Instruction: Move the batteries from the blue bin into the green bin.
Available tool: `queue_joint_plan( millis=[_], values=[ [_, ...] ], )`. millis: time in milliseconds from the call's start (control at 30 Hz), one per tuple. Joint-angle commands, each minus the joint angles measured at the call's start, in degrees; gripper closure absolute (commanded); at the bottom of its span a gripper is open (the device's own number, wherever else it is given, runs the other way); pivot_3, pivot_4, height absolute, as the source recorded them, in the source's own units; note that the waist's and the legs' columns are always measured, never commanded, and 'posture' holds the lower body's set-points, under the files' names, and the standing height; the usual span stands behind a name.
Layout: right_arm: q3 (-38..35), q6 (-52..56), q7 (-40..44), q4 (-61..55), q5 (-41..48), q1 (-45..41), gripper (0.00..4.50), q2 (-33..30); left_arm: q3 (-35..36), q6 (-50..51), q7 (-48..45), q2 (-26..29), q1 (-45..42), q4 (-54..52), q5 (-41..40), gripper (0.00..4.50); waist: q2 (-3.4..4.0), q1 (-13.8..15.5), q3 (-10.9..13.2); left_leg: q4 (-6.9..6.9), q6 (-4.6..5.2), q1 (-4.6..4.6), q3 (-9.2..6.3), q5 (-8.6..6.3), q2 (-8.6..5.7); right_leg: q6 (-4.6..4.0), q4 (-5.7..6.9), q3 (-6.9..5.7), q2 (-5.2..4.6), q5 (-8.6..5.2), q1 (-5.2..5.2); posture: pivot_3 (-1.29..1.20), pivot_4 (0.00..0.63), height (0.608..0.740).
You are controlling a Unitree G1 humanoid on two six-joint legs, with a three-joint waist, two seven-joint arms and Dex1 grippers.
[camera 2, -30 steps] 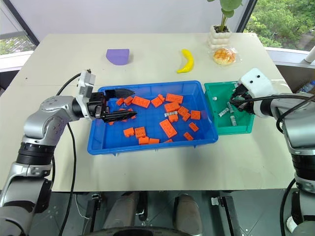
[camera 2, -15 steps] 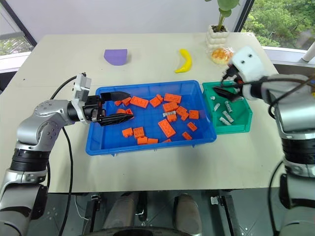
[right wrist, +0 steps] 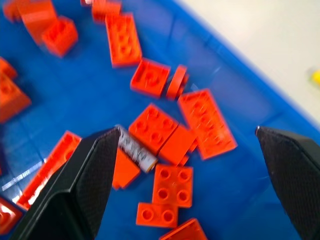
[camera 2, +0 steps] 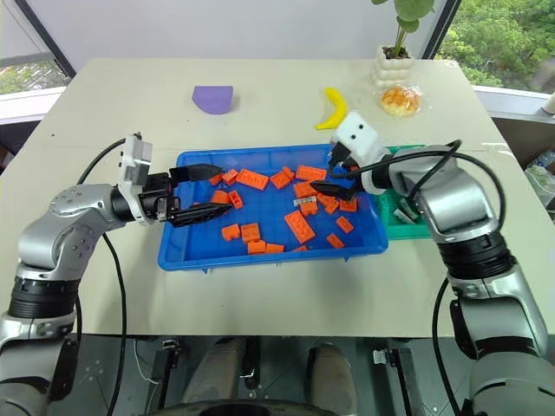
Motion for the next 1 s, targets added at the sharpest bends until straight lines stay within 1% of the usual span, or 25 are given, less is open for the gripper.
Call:
queue_joint_plan(
  millis=[33, 133, 233, 400, 567, 733, 1000],
  values=[
    [0.85, -2.24, 1.4, -0.47, -0.74, -1.05, 0.05, 0.89, 2.91, 0.62, 1.19, 1.13, 0.7, -3.42, -2.01, 0.0, 0.0, -0.01, 0.0, 0.0, 0.0, 0.0, 0.0, 0.0, 0.0, 0.0, 0.0, 0.0, 0.0, 0.0, 0.0, 0.0, 0.15, 0.739],
    [0.97, -0.16, 3.82, -1.57, 1.22, -0.55, 0.05, 1.23, 3.36, 1.18, 1.98, 1.41, 1.79, -4.75, -2.36, 0.0, 0.0, 0.0, 0.0, 0.0, 0.0, 0.0, -0.01, 0.0, 0.0, 0.0, 0.0, 0.0, 0.0, 0.0, 0.0, 0.0, 0.15, 0.739],
    [-2.77, 6.47, 4.51, -3.84, 6.6, -0.76, 0.05, 2.91, 3.67, 1.07, 2.46, 2.16, 2.83, -5.45, -2.06, 0.0, 0.0, 0.03, 0.0, 0.01, 0.0, 0.0, -0.01, 0.0, 0.0, 0.0, -0.01, 0.0, -0.01, 0.0, 0.03, 0.0, 0.15, 0.739],
    [-3.21, 11.4, 7.66, -8.56, 11.25, 0.69, 0.05, 0.36, 3.86, 0.91, 2.98, 2.32, 3.42, -5.81, -2.37, 0.0, 0.0, 0.36, 0.0, 0.02, 0.01, 0.0, -0.03, -0.01, 0.0, 0.0, -0.03, -0.01, -0.01, 0.0, 0.04, 0.0, 0.15, 0.739],
    [-3.84, 14.52, 6.61, -11.17, 14.14, 1.75, 0.05, 1.23, 3.66, 0.6, 3.19, 2.2, 3.36, -5.66, -2.24, 0.0, 0.0, 0.29, 0.0, 0.01, 0.01, 0.0, -0.03, -0.01, 0.0, 0.0, -0.02, -0.01, 0.0, 0.0, 0.04, 0.0, 0.15, 0.739],
    [-1.18, 12.49, 4.24, -9.73, 12.99, 2.69, 0.05, 4.13, 3.38, 0.45, 3.1, 2.1, 2.86, -5.29, -2.12, 0.0, -0.01, 0.21, 0.0, 0.01, 0.01, 0.0, -0.03, 0.0, 0.0, 0.0, -0.02, 0.0, 0.0, 0.0, 0.03, 0.0, 0.15, 0.739],
    [3.06, 3.44, 2.69, 2.71, 6.41, 0.88, 0.05, 8.13, 3.81, 0.5, 3.72, 2.18, 3.26, -5.85, -2.17, 0.0, -0.01, 0.23, -0.01, 0.02, 0.01, 0.0, -0.02, 0.0, -0.01, 0.0, 0.0, 0.0, 0.0, 0.0, 0.02, 0.0, 0.15, 0.739]
  ],
)
